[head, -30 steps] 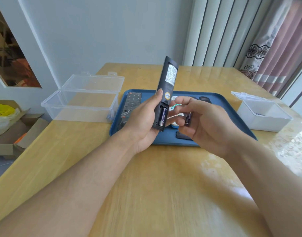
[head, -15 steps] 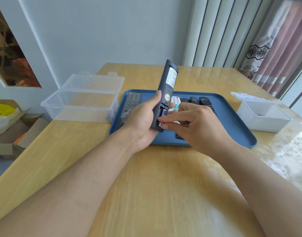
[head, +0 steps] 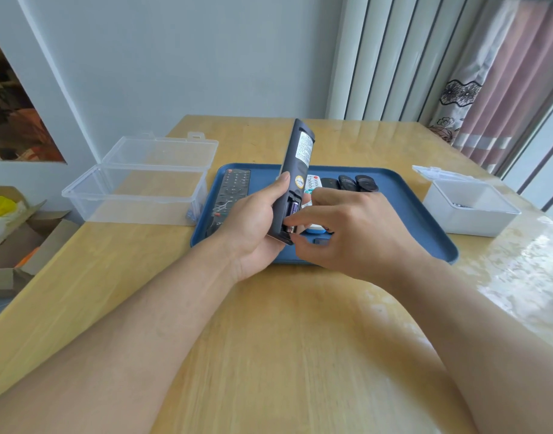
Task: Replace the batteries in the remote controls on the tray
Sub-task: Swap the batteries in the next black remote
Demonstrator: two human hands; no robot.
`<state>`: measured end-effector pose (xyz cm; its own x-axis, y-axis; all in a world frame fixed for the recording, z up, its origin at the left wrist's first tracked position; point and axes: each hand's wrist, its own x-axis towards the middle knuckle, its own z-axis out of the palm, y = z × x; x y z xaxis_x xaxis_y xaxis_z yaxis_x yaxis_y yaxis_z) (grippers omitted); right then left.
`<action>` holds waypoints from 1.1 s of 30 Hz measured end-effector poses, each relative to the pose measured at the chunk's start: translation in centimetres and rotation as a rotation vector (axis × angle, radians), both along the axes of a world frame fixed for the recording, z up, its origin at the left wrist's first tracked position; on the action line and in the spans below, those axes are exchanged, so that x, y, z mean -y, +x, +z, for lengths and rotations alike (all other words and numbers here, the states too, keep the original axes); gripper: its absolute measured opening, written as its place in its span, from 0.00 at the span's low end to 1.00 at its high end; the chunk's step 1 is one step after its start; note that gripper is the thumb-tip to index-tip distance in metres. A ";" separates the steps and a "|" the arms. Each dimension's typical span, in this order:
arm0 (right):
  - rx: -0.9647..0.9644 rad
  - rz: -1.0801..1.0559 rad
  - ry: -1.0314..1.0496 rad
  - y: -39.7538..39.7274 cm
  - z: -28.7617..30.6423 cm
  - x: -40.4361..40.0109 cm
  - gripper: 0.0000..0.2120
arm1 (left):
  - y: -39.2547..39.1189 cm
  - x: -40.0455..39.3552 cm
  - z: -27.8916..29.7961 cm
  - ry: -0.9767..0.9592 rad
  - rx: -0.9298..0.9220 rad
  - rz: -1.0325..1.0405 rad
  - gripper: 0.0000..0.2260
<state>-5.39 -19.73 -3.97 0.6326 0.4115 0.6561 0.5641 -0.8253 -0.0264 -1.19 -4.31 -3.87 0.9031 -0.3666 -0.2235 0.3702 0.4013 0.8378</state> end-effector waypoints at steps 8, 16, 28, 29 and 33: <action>0.073 0.015 -0.015 0.0 -0.4 -1.1 0.05 | 0.1 -0.2 0.2 -0.062 -0.053 -0.051 0.20; 0.000 0.078 0.033 0.4 -0.7 -1.0 0.09 | 0.6 -1.1 0.6 -0.074 -0.114 -0.106 0.19; -0.161 0.208 0.140 0.3 0.0 -0.3 0.07 | -0.3 -0.7 0.5 0.057 -0.030 -0.256 0.17; -0.162 0.203 0.204 0.0 0.2 -0.7 0.06 | -0.4 -0.5 0.4 0.069 -0.012 -0.254 0.16; -0.234 0.012 0.698 -0.4 1.2 -1.5 0.07 | -0.6 0.0 0.3 0.011 -0.023 -0.148 0.19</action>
<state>-5.75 -18.21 -2.79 0.7862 -0.0450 0.6163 0.4880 -0.5667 -0.6639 -1.77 -4.29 -3.53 0.8338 -0.4931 -0.2483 0.4440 0.3318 0.8323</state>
